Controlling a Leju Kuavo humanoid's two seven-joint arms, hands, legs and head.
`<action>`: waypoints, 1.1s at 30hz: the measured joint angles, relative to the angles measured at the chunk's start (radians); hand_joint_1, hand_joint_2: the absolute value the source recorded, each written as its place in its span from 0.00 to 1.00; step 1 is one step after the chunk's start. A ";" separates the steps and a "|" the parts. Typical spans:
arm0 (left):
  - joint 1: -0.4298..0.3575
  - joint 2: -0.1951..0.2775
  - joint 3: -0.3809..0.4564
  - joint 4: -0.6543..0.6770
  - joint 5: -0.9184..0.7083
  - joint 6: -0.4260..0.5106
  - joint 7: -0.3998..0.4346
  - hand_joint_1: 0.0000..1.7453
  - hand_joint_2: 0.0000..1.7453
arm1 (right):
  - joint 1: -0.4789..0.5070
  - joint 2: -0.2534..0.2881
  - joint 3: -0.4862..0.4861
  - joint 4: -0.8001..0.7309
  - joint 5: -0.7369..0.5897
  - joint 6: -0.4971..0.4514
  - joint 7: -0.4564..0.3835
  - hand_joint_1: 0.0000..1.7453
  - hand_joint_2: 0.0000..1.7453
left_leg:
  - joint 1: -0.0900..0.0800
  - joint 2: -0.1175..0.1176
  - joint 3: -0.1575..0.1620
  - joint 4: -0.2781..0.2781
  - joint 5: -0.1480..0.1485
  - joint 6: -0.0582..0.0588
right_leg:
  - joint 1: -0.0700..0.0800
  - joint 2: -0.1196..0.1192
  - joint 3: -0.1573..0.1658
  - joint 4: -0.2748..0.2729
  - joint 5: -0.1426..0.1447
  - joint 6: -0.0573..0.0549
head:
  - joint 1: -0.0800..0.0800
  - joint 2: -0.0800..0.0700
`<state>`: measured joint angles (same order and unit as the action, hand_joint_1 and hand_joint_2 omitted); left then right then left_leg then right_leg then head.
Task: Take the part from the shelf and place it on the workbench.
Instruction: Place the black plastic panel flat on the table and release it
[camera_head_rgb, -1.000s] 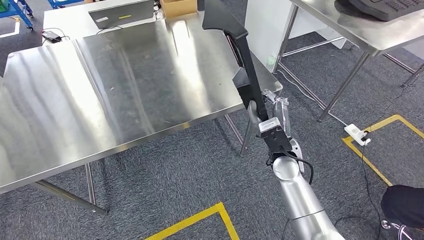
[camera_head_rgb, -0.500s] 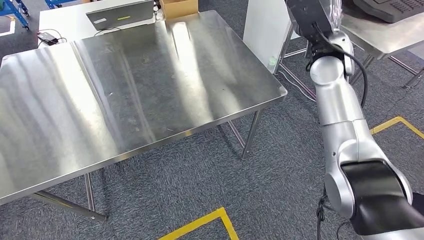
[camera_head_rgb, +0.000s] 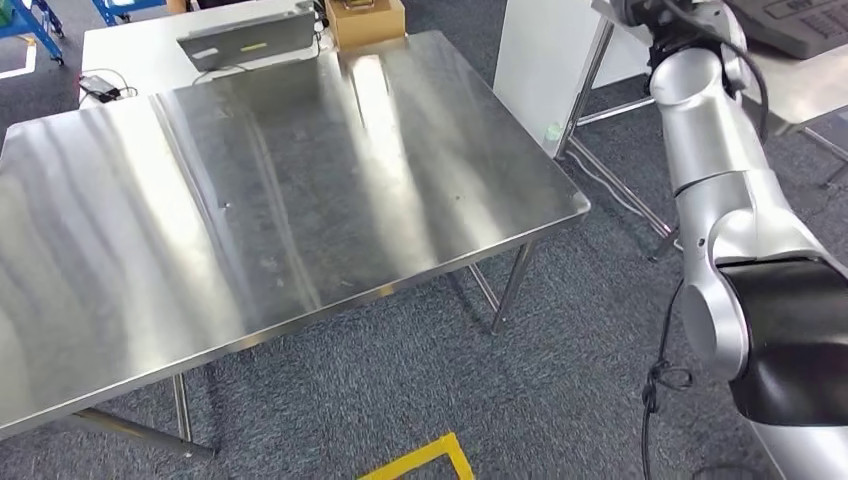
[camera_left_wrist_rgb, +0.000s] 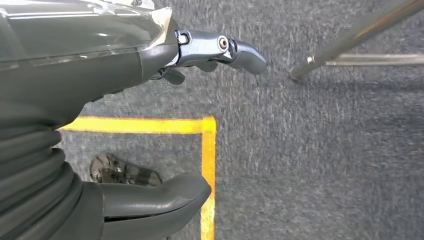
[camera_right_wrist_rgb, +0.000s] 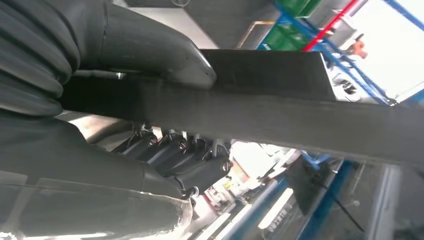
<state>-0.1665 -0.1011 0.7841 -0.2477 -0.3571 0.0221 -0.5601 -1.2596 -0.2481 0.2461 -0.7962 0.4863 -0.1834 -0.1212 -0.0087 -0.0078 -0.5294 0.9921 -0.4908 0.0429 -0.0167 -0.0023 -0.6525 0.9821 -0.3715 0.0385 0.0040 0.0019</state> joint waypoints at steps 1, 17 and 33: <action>-0.001 0.001 0.000 0.000 0.000 0.000 0.000 0.00 1.00 | -0.003 0.000 0.003 0.005 0.002 0.004 0.000 1.00 1.00 | 0.000 0.001 -0.002 0.007 -0.002 -0.003 | -0.003 0.002 0.008 -0.001 0.003 -0.005 | -0.001 0.000; -0.006 0.016 -0.002 0.001 0.001 -0.014 0.002 0.00 1.00 | -0.009 0.098 0.198 0.291 0.170 0.146 -0.026 1.00 1.00 | 0.005 -0.001 -0.115 -0.008 0.118 -0.017 | 0.012 0.018 0.073 0.001 -0.061 -0.018 | -0.001 0.000; -0.006 0.017 -0.003 0.002 0.001 -0.012 -0.015 0.00 1.00 | -0.001 0.116 0.239 0.352 0.184 0.183 -0.033 1.00 1.00 | -0.010 -0.011 -0.118 -0.007 0.115 0.003 | 0.004 0.010 0.077 -0.009 -0.062 -0.005 | -0.001 0.000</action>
<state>-0.1729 -0.0839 0.7811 -0.2453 -0.3559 0.0097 -0.5747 -1.2610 -0.1316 0.4849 -0.4438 0.6699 -0.0005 -0.1538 -0.0182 -0.0189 -0.6474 0.9853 -0.3754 0.0462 -0.0127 0.0075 -0.5754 0.9736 -0.4331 0.0333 0.0031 0.0019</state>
